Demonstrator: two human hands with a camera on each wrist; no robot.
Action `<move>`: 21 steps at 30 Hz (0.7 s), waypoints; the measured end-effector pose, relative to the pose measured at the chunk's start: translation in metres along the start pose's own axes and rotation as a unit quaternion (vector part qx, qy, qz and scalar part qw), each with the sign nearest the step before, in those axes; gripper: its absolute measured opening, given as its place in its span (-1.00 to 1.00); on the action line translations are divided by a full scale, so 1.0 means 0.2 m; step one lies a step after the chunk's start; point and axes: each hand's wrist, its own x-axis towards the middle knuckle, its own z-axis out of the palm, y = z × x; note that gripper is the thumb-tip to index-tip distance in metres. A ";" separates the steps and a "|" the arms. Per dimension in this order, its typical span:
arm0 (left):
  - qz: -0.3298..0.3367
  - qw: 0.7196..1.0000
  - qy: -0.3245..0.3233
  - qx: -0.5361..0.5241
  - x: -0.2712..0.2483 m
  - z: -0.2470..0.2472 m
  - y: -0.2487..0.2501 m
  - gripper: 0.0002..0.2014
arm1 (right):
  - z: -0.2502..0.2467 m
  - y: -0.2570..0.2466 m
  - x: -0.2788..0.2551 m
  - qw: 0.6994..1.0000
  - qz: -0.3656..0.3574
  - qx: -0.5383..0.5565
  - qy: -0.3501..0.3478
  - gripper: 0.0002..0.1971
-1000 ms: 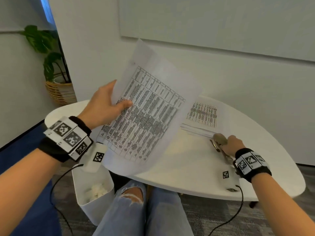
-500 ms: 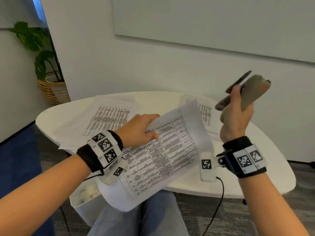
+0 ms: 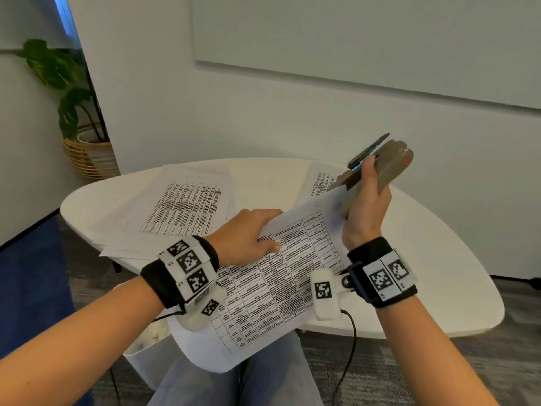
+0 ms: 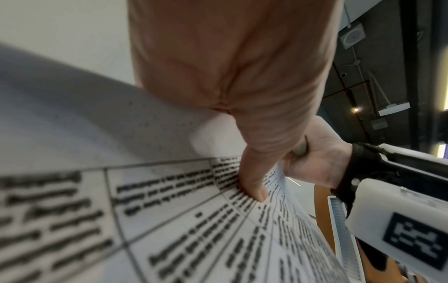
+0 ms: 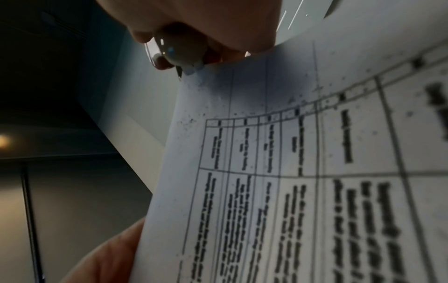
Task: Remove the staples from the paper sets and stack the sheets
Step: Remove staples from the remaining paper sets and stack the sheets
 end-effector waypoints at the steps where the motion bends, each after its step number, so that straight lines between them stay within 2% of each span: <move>1: 0.001 1.000 0.001 0.004 0.00 0.00 0.00 -0.62 | 0.01 0.00 0.00 1.000 -0.005 0.001 0.001 -0.76; 6: -0.001 1.000 0.000 0.020 0.01 0.04 -0.03 -0.63 | 0.02 0.06 0.02 0.998 -0.017 -0.050 0.035 -0.73; 11: -0.020 0.999 -0.017 0.020 0.00 0.03 -0.08 -0.68 | 0.00 0.15 0.10 0.987 0.067 -0.144 -0.039 -0.79; 13: -0.039 0.999 -0.005 0.012 -0.01 -0.03 -0.11 -0.67 | -0.04 0.19 0.14 0.970 0.063 -0.230 -0.055 -0.70; 15: -0.078 0.997 0.021 0.003 -0.03 -0.13 -0.15 -0.69 | -0.09 0.22 0.19 0.936 0.056 -0.342 -0.067 -0.63; 16: -0.099 0.994 0.038 0.012 -0.04 -0.20 -0.17 -0.72 | -0.12 0.25 0.21 0.908 0.062 -0.406 -0.081 -0.65; 19: -0.142 0.984 0.099 0.052 -0.07 -0.39 -0.24 -0.81 | -0.20 0.36 0.29 0.798 0.122 -0.564 -0.173 -0.74; 21: -0.154 0.977 0.144 0.040 -0.09 -0.48 -0.27 -0.85 | -0.23 0.44 0.31 0.722 0.145 -0.628 -0.250 -0.70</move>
